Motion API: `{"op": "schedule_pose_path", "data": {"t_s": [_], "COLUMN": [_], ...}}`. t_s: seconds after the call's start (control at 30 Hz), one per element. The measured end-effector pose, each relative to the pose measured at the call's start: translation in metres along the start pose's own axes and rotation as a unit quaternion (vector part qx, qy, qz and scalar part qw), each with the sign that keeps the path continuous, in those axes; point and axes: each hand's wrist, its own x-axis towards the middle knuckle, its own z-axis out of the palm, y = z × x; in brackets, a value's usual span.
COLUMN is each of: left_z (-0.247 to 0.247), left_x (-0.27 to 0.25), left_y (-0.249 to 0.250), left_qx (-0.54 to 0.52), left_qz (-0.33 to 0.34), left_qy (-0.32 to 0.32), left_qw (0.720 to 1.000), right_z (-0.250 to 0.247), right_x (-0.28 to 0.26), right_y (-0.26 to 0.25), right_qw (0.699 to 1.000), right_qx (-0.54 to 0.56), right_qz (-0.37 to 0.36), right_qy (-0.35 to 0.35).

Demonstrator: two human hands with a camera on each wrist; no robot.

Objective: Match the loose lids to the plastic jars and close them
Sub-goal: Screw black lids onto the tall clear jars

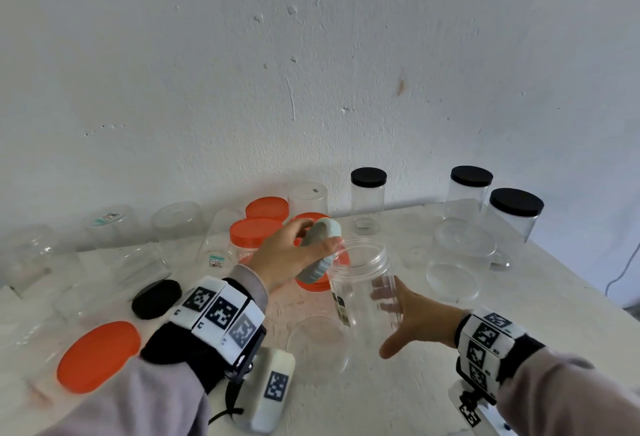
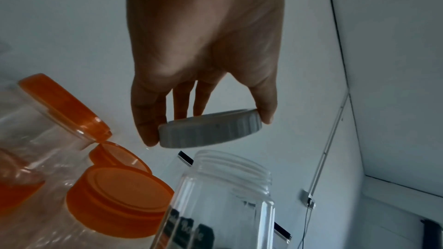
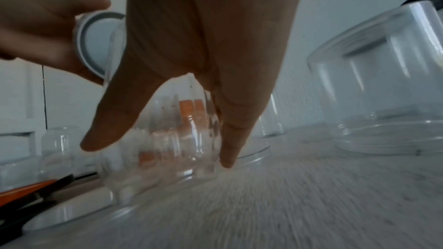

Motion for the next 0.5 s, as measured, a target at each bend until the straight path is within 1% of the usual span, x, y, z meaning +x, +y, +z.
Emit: {"op": "schedule_pose_path", "data": {"t_s": [0.07, 0.17, 0.3, 0.5], "left_z": [0.006, 0.014, 0.023, 0.030], "left_x": [-0.001, 0.000, 0.000, 0.001], "left_y": [0.005, 0.008, 0.010, 0.012], "left_qx": [0.029, 0.072, 0.115, 0.148], "left_qz": [0.021, 0.032, 0.056, 0.039], "left_qy": [-0.015, -0.025, -0.028, -0.048], "left_qw": [0.999, 0.997, 0.991, 0.987], "right_z": [0.000, -0.002, -0.003, -0.013], "right_x": [0.000, -0.002, -0.004, -0.015], "right_y": [0.001, 0.002, 0.006, 0.001], "right_qw": [1.000, 0.999, 1.000, 0.999], "right_qx": [-0.005, -0.005, -0.015, 0.020], "right_qz": [0.000, 0.002, 0.003, -0.021], "right_qy": [-0.013, -0.033, -0.026, -0.015]}}
